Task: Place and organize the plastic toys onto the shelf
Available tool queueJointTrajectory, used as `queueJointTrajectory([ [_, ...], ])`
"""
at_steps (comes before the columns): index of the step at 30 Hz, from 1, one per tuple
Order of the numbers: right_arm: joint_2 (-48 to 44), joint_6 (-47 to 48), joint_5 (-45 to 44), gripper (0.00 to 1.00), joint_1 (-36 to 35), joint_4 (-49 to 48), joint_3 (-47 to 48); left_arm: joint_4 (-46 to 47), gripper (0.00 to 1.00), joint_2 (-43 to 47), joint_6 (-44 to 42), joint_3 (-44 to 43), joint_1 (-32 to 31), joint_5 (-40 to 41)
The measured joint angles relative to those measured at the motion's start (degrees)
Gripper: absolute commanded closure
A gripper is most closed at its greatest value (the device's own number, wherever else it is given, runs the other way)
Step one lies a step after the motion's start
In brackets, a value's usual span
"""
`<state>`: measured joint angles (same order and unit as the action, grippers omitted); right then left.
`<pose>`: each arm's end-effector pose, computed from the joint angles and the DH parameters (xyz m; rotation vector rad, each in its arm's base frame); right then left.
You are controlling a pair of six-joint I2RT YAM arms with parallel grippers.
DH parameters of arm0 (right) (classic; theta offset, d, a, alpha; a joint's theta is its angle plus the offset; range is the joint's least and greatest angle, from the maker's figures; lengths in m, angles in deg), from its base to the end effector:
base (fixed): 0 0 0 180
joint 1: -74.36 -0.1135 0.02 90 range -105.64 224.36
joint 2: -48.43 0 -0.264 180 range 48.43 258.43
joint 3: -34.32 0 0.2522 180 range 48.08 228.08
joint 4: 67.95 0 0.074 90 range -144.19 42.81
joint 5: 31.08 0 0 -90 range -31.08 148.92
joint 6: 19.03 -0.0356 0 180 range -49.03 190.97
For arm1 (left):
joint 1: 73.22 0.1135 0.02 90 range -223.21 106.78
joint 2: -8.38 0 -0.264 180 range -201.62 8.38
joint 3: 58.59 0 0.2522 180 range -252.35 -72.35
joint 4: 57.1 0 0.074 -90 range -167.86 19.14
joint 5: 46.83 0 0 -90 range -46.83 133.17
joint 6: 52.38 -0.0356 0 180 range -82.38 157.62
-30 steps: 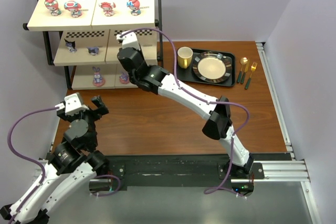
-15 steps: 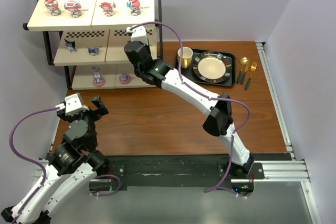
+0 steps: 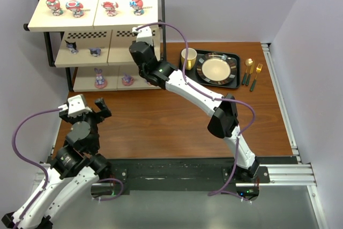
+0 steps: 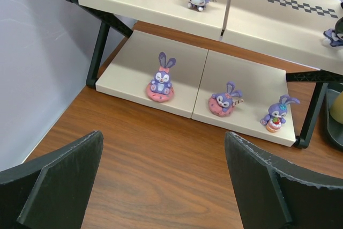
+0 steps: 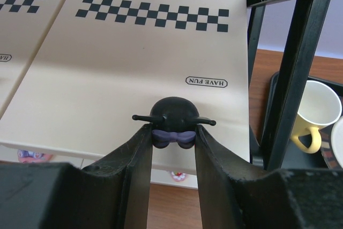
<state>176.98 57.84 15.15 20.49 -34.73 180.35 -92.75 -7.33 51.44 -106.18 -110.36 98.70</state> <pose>0.3271 0.4063 0.3687 -0.1066 1.7669 0.1404 0.0767 -0.0213 0.3120 -0.4050 1.5572 0.1046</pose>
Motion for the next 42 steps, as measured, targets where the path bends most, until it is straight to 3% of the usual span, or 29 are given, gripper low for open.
queueJointTrajectory([
  [4, 0.0, 0.04, 0.02, 0.57, -0.02, -0.66, -0.28, -0.02, 0.0, -0.15, -0.02, 0.0, 0.02, -0.39],
  [9, 0.0, 0.09, 0.24, 0.52, -0.02, -1.09, -0.52, -0.02, 0.0, -0.2, -0.11, 0.0, 0.04, -1.11],
  [22, 0.0, 0.07, 1.31, 0.5, -0.02, -1.99, -1.14, -0.02, 0.0, -0.2, -0.17, 0.0, 0.61, -1.88],
  [26, -0.35, -0.04, 2.45, 0.39, -0.11, -2.75, -2.86, 0.0, 0.0, -0.2, -0.2, 0.0, 0.79, -2.21],
  [32, -6.51, 0.48, 4.76, 0.23, -1.75, -5.73, -14.99, 0.2, 0.0, -0.2, -0.98, 0.31, 0.79, -2.91],
  [42, -33.62, 2.49, 8.79, 0.01, -5.6, -13.33, -47.21, 0.15, 0.0, -0.2, -0.98, 0.74, 1.07, -4.22],
])
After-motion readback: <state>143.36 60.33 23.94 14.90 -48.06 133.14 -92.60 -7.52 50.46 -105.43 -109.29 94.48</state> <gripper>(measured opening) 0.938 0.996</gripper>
